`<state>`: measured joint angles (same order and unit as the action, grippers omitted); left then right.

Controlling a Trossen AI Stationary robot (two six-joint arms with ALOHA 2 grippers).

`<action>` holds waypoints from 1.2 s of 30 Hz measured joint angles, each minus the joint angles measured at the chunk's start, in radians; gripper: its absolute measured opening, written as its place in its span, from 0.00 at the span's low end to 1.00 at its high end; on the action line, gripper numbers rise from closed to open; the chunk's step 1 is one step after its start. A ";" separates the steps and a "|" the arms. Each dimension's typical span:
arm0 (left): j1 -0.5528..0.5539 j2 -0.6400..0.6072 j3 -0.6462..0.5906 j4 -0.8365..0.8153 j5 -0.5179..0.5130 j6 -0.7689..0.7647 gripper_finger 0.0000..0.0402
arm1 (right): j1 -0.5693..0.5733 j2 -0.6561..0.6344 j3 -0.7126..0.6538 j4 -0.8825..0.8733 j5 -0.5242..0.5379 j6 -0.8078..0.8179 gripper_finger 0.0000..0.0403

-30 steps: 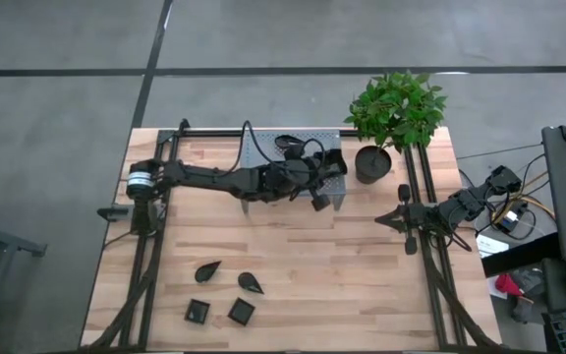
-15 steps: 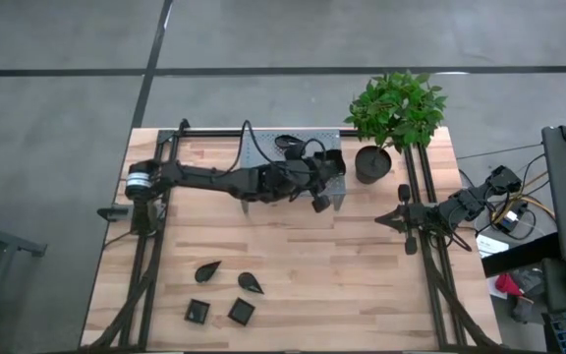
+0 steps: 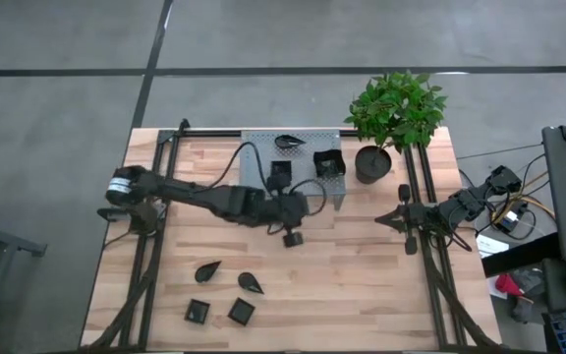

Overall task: Pick & Place Mini shaped plates
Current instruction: Stack the black drop-shaped plate on top of the black drop-shaped plates on the shelf

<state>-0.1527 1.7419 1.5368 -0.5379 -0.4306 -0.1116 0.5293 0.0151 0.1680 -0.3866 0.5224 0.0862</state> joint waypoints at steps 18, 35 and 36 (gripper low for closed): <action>-0.227 -0.008 -0.044 -0.223 0.009 -0.304 0.24 | 0.000 0.000 0.000 -0.001 0.000 0.000 0.02; -0.371 -0.008 -0.274 -0.159 0.283 -0.585 0.24 | 0.000 0.000 0.000 -0.001 0.000 0.000 0.02; -0.386 -0.008 -0.281 -0.148 0.283 -0.584 0.24 | 0.000 0.000 0.000 -0.001 0.000 0.000 0.02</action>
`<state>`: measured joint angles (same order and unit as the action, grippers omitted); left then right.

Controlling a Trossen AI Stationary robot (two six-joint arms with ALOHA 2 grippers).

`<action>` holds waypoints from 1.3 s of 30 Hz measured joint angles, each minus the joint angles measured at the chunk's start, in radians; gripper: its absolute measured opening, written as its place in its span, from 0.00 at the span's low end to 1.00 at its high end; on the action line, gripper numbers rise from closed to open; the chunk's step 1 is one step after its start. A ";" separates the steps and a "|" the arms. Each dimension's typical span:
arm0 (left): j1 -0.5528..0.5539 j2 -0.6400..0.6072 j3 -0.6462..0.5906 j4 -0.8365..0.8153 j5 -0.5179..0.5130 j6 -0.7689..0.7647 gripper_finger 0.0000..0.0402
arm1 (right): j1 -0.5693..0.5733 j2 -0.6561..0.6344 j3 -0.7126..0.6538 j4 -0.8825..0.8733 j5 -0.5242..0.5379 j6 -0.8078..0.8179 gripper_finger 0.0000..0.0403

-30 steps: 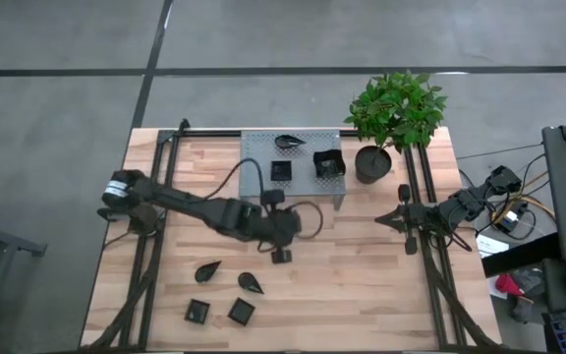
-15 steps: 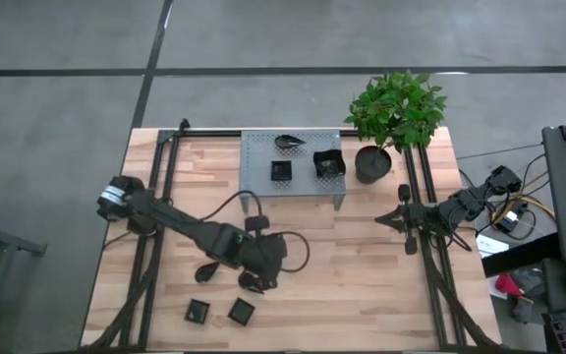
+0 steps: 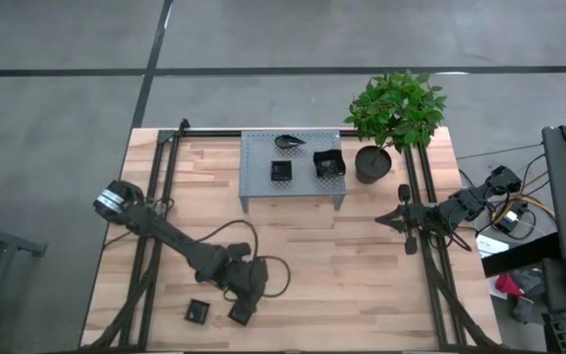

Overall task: Pick & Place Mini shaped plates
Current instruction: Stack the black drop-shaped plate on top of the black drop-shaped plates on the shelf

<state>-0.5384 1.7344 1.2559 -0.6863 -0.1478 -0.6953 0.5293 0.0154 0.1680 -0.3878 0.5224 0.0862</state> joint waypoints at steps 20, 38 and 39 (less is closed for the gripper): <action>-0.073 0.000 -0.191 0.227 -0.007 0.023 0.24 | 0.000 0.000 0.000 0.000 0.000 0.000 0.02; -0.072 0.001 -0.232 0.258 -0.077 0.022 0.24 | 0.000 0.000 0.000 0.000 0.000 0.000 0.02; -0.072 0.004 -0.232 0.261 -0.078 0.025 0.24 | 0.000 0.000 0.000 0.000 0.000 0.000 0.02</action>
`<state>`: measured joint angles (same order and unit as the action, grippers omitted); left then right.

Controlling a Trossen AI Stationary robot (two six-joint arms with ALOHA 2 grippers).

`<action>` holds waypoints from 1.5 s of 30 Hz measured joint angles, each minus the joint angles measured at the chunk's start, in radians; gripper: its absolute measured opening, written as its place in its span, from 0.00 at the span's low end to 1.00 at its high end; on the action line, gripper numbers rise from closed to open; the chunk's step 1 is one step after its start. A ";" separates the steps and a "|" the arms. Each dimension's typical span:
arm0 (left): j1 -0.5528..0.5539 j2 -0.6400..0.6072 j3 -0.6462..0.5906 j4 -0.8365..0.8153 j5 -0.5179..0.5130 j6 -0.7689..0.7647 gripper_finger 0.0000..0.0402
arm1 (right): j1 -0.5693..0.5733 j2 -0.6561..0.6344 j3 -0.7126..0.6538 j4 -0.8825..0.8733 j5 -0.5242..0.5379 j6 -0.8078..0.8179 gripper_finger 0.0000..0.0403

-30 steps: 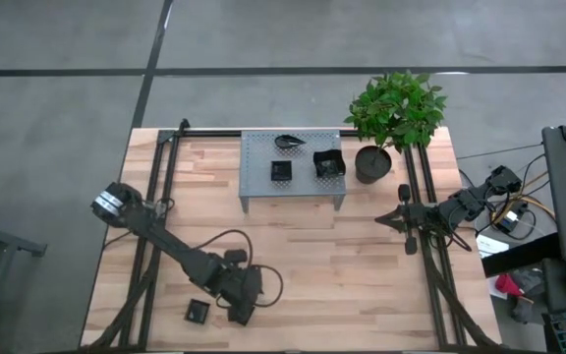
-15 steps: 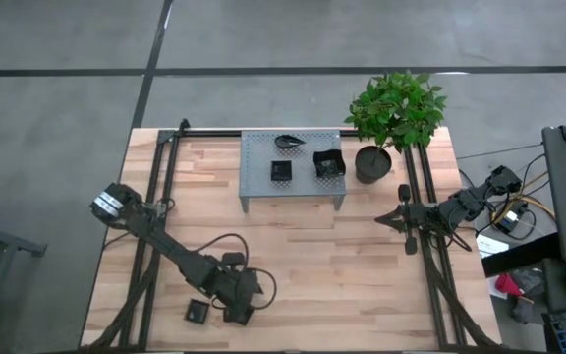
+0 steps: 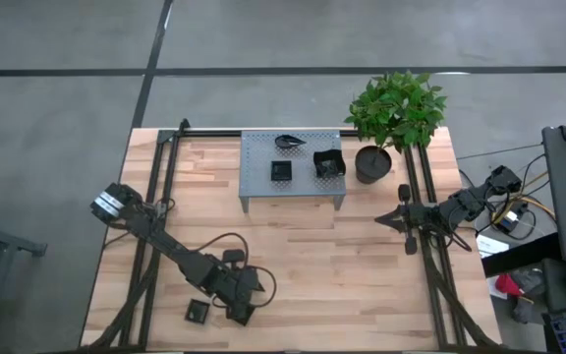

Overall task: Pick & Place Mini shaped plates
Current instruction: Stack the black drop-shaped plate on top of the black drop-shaped plates on the shelf

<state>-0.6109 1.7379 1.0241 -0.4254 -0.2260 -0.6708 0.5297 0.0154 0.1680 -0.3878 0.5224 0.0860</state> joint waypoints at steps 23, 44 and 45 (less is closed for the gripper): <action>0.001 0.006 -0.024 0.033 -0.024 0.016 0.24 | 0.000 0.000 0.000 0.000 0.000 0.000 0.02; 0.002 0.007 -0.047 0.077 -0.027 0.008 0.10 | 0.000 0.000 0.000 0.000 0.000 0.000 0.02; 0.003 0.007 -0.047 0.077 -0.027 0.008 0.08 | 0.000 0.000 0.000 0.000 0.000 0.000 0.02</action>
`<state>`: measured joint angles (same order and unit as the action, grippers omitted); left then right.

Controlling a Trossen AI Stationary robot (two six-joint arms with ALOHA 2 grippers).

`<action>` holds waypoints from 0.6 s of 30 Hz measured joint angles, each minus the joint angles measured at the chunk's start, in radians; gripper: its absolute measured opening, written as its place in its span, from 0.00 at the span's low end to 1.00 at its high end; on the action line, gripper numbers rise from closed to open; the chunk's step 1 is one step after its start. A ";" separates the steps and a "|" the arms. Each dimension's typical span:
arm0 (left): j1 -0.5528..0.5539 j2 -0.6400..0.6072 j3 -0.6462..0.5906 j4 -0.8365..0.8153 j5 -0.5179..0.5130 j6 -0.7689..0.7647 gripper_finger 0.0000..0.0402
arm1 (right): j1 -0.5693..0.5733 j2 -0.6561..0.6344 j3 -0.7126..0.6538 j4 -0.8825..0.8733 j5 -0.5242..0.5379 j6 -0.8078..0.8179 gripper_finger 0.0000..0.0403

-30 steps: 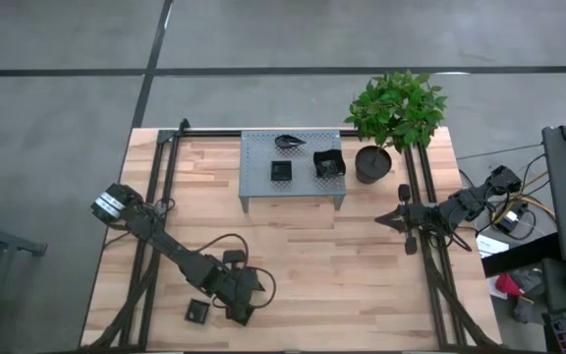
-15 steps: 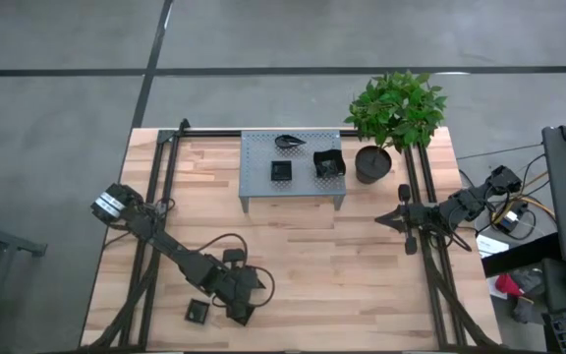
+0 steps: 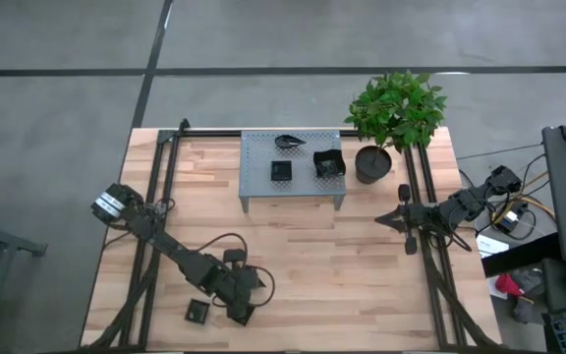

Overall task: Pick & Place Mini shaped plates
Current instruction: Stack the black drop-shaped plate on top of the black drop-shaped plates on the shelf

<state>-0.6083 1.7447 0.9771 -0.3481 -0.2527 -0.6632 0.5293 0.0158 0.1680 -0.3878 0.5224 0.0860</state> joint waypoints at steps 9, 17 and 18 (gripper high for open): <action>0.005 0.000 0.022 -0.008 -0.002 0.012 0.01 | 0.000 0.000 0.000 0.000 0.000 0.000 0.02; 0.048 -0.013 0.072 -0.064 -0.001 0.016 0.00 | 0.000 0.000 0.000 0.000 0.000 0.000 0.02; 0.055 -0.017 0.082 -0.078 -0.002 0.015 0.00 | 0.000 0.000 0.000 0.000 0.000 0.000 0.02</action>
<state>-0.5532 1.7276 1.0590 -0.4258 -0.2547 -0.6483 0.5294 0.0158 0.1680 -0.3878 0.5224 0.0860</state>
